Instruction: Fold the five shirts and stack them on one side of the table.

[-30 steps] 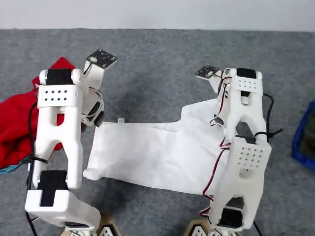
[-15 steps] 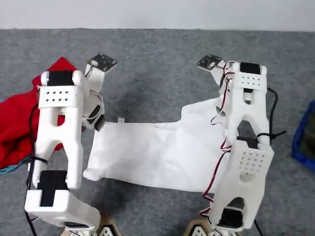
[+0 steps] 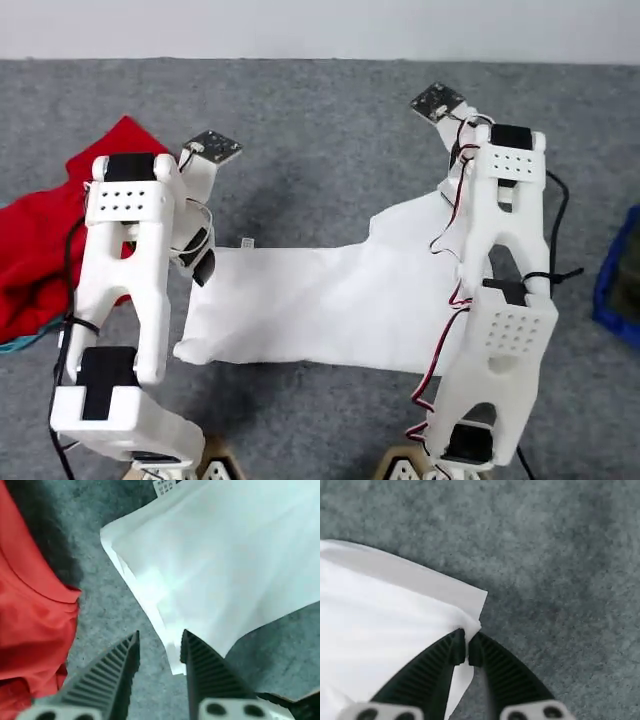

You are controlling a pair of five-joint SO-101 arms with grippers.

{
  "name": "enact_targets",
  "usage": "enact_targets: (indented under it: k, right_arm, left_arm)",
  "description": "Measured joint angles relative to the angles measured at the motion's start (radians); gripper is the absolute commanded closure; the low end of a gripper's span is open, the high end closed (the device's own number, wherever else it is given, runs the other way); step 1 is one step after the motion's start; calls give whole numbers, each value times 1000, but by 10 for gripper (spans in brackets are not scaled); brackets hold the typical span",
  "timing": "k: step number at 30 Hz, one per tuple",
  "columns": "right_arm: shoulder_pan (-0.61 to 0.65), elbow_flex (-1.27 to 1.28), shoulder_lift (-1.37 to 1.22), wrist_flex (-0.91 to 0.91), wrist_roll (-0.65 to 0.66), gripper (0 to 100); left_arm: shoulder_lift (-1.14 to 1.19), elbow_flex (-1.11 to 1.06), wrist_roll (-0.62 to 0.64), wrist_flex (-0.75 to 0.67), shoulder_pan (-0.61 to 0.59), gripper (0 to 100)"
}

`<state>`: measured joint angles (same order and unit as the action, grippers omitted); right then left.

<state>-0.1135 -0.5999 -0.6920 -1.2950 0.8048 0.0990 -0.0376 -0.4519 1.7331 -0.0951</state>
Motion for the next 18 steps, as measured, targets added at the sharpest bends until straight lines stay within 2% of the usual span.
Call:
enact_targets:
  k: [6,18]
  right_arm:
    - [20,0,-5,-71,38,753]
    - [21,0,-112,-87,49,746]
  left_arm:
    - [0,-2,0,0,0,870]
    - [0,-5,0,0,0,870]
